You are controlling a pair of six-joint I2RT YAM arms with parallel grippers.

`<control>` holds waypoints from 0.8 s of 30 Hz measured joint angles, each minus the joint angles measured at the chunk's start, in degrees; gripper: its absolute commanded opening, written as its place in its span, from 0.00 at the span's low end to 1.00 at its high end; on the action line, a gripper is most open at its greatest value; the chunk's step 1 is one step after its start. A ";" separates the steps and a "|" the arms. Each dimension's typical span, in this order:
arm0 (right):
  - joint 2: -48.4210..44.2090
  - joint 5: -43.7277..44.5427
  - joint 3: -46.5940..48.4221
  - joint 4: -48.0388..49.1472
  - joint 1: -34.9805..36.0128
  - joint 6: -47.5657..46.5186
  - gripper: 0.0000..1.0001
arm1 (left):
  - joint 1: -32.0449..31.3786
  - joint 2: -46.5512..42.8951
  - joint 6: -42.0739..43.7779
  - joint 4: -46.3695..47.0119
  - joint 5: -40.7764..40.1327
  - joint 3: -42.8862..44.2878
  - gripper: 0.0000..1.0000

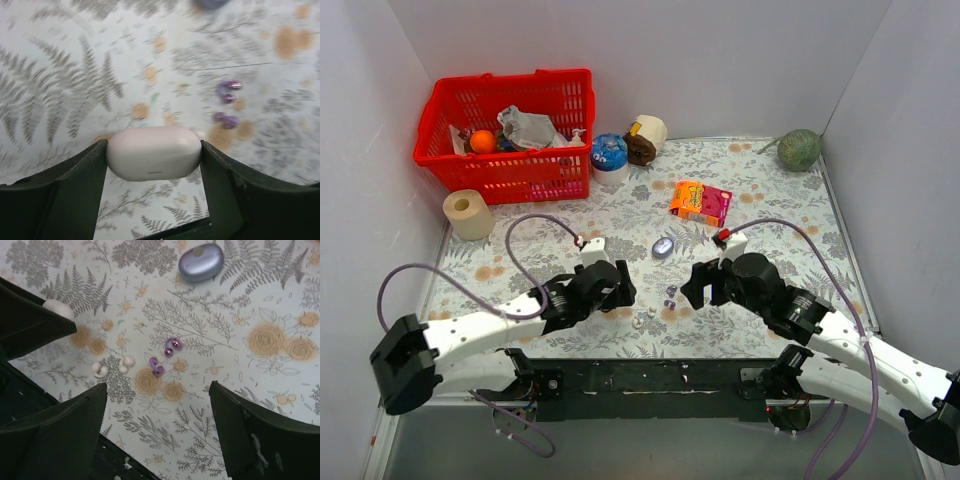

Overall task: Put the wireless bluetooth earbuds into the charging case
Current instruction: Pick up the charging case at the center of the board, then open the charging case.

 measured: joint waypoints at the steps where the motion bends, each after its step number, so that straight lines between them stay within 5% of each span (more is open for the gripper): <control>1: 0.48 -0.07 1.36 0.04 0.00 -0.39 0.91 | -0.02 -2.82 2.62 3.17 0.87 -1.05 0.31; 7: 5.38 -5.27 14.84 -1.46 0.00 -4.79 0.98 | -0.48 -14.05 23.43 29.77 10.67 -12.63 0.28; 11: 8.83 -9.18 22.14 -2.99 0.00 -6.01 0.98 | -1.11 -14.45 38.14 42.21 17.66 -19.43 0.00; 17: 11.69 -13.40 24.37 -6.86 0.00 -5.40 0.98 | -1.25 -14.25 54.80 55.10 24.26 -20.20 0.00; 24: 12.59 -15.98 24.37 -8.28 0.00 -4.09 0.98 | -1.27 -9.88 66.05 59.93 27.63 -17.29 0.00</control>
